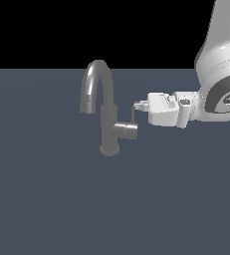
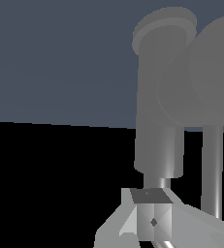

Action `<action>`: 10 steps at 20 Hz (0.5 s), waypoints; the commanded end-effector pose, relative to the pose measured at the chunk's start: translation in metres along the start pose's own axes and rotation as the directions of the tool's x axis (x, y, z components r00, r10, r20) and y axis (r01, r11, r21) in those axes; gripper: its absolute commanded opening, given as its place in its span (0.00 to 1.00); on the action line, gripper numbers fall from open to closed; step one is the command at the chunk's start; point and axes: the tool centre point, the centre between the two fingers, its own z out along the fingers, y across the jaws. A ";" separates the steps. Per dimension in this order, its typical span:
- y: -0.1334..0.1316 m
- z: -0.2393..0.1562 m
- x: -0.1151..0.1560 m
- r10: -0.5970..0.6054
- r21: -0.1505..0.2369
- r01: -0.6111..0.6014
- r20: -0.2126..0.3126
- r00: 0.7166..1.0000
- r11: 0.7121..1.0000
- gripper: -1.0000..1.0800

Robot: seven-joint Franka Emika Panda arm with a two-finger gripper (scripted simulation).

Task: Turn on the faucet by rotating a designated handle.

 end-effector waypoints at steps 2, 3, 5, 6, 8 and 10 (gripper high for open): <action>0.000 0.003 0.010 0.032 0.032 -0.032 0.026 0.999 0.999 0.00; 0.000 0.003 0.012 0.037 0.037 -0.038 0.031 0.999 0.999 0.00; 0.000 0.004 0.015 0.045 0.045 -0.047 0.038 0.998 0.998 0.00; 0.000 0.005 0.015 0.048 0.047 -0.050 0.040 0.998 0.998 0.00; 0.000 0.005 0.016 0.049 0.049 -0.051 0.041 0.998 0.998 0.00; 0.000 0.005 0.016 0.049 0.049 -0.051 0.041 0.998 0.998 0.00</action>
